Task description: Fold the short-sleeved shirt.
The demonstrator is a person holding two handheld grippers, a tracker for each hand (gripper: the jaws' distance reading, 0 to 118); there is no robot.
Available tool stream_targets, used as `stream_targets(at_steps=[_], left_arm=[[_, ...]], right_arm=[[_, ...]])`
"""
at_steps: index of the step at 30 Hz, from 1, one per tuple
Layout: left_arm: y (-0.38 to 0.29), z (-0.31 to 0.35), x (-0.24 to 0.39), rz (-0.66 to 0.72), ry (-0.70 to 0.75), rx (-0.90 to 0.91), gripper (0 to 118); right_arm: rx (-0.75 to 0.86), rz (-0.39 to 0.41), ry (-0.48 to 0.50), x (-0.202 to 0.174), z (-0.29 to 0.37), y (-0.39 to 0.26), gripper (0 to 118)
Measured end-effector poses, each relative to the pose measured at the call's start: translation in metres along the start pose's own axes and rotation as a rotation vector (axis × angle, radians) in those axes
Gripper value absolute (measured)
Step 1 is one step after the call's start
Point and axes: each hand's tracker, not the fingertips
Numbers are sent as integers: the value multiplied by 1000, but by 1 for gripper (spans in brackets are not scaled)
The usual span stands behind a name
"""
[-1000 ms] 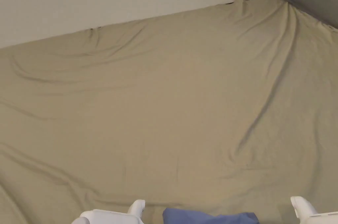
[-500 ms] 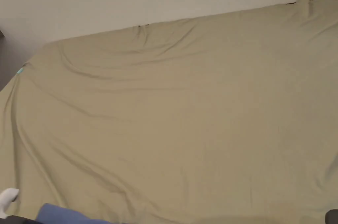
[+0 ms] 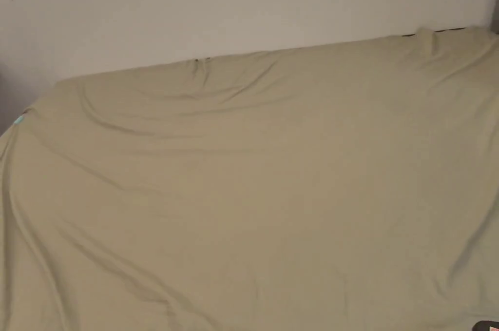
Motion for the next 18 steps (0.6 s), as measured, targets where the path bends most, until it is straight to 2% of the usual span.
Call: stream_targets(at_steps=[2,3,4,5,7,8,9,10,11,13,16,18], left_arm=[[-11,35,21,-47,154,68,84],[-22,58,41,-107,219,171,84],[-35,82,68,-170,294,277,84],[-46,105,87,-184,308,446,84],[-89,154,143,-195,300,815,84],[-111,169,169,-186,311,986,84],[-133,181,191,-223,321,1156,84],[-155,190,217,-242,322,1286,84],[-171,195,241,-233,335,1386,84],[-199,199,281,-196,261,1540,85],[-226,214,336,-205,75,1633,85],[-233,224,367,-268,69,1655,85]], right_arm=[[71,52,-71,-14,24,13,2],[116,93,-129,-26,38,21,2],[175,150,-236,-45,52,27,2],[224,247,-334,-65,63,31,2],[380,507,-493,-114,87,32,2],[466,583,-563,-137,97,29,2],[548,641,-577,-159,108,26,2],[623,674,-543,-175,117,25,2],[683,700,-521,-192,126,23,2],[784,759,-527,-232,143,17,2],[901,852,-545,-277,162,11,2],[951,894,-561,-301,168,8,2]])
